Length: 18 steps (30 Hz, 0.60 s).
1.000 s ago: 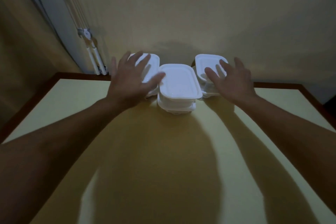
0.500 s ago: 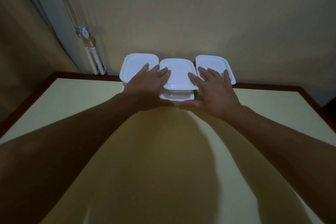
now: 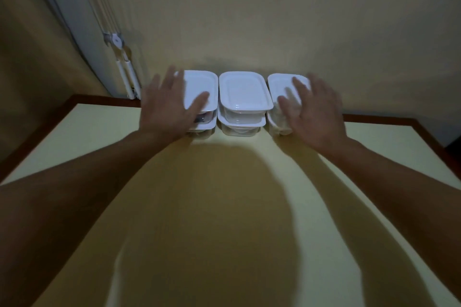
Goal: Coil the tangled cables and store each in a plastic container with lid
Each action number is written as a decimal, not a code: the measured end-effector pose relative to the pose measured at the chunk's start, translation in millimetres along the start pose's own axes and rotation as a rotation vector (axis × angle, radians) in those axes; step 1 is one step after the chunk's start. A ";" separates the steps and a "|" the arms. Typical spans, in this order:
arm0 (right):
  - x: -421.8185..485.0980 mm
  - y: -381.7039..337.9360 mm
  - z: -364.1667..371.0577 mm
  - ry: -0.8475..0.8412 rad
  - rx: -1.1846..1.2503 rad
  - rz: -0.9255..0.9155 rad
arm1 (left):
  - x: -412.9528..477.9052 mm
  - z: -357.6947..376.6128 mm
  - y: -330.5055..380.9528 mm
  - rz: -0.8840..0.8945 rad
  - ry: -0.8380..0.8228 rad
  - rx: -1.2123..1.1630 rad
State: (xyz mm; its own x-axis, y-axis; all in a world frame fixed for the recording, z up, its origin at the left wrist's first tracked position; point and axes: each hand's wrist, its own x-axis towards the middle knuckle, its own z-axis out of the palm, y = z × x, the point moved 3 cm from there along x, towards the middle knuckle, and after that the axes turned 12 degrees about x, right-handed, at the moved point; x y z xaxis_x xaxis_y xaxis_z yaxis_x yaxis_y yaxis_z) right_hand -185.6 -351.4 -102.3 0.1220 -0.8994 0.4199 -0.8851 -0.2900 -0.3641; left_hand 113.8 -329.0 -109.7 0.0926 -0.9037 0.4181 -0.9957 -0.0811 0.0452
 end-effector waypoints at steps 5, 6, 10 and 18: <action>1.0 14.3 8.0 -0.200 0.278 0.326 | -4.5 16.8 -11.8 -0.238 -0.210 -0.488; 0.7 11.6 7.4 -0.187 0.296 0.329 | -4.2 15.6 -10.9 -0.233 -0.209 -0.510; -1.4 7.1 7.3 -0.167 0.325 0.360 | 1.4 14.7 -12.8 -0.227 -0.218 -0.539; -26.6 -10.3 -21.4 -0.101 0.452 0.361 | -8.1 -4.6 -3.5 -0.300 -0.179 -0.506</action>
